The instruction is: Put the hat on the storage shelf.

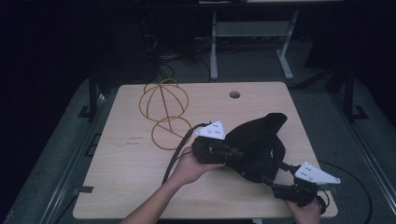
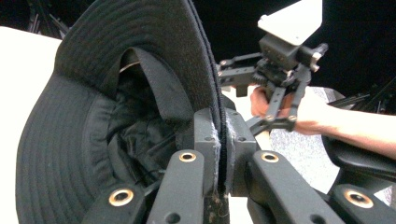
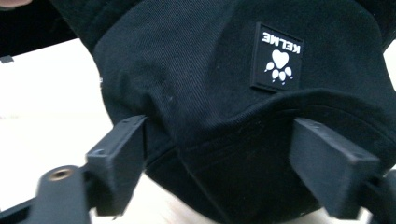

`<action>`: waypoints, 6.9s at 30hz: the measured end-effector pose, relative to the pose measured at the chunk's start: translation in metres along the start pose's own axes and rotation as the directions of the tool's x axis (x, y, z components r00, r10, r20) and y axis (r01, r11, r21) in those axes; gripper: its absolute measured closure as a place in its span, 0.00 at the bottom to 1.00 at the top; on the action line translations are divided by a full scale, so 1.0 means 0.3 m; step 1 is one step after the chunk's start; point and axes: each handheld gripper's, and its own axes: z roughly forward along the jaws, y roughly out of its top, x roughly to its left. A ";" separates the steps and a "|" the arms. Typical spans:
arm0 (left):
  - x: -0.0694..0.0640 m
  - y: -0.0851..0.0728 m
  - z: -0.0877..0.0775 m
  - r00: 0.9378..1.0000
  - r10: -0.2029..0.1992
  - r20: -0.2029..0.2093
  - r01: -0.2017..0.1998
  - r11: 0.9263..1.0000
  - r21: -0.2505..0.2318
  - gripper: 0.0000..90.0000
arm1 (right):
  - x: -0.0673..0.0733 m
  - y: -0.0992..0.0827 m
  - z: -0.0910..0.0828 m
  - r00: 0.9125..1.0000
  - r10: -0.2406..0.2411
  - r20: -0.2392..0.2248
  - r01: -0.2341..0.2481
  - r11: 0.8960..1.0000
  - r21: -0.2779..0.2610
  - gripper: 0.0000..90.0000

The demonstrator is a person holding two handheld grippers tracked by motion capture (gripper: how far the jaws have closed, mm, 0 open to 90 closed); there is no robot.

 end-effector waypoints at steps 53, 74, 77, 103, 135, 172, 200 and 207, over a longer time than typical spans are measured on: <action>-0.012 -0.132 -0.219 0.980 0.022 -0.195 -0.015 0.999 0.038 0.59 | -0.036 0.122 -0.037 0.999 -0.042 0.000 0.042 0.997 -0.057 0.95; 0.009 -0.281 -0.277 0.965 -0.032 -0.262 0.043 0.998 0.038 0.56 | -0.087 0.259 -0.053 1.000 -0.006 0.018 0.007 0.995 -0.103 0.97; 0.013 -0.304 -0.282 0.962 -0.041 -0.271 0.054 0.998 0.042 0.54 | -0.094 0.286 -0.057 1.000 0.003 0.012 -0.002 0.994 -0.112 0.97; 0.018 -0.390 -0.299 0.953 -0.076 -0.293 0.084 0.996 0.016 0.47 | -0.075 0.446 -0.071 0.999 -0.044 -0.025 0.041 0.992 -0.119 0.97; 0.028 -0.424 -0.277 0.955 -0.066 -0.290 0.086 0.995 0.055 0.29 | -0.062 0.583 0.003 0.995 -0.053 -0.084 0.045 0.995 -0.091 0.97; 0.028 -0.431 -0.245 0.963 -0.019 -0.270 0.040 0.996 0.075 0.29 | -0.009 0.784 0.113 0.982 -0.114 -0.148 0.102 0.991 -0.085 0.97; 0.041 -0.435 -0.265 0.962 -0.034 -0.270 0.046 0.998 0.040 0.29 | 0.082 0.964 0.289 0.957 -0.168 -0.236 0.154 0.985 -0.077 0.97; 0.042 -0.435 -0.267 0.962 -0.027 -0.272 0.042 0.998 0.049 0.29 | 0.107 1.000 0.331 0.949 -0.180 -0.258 0.166 0.983 -0.077 0.96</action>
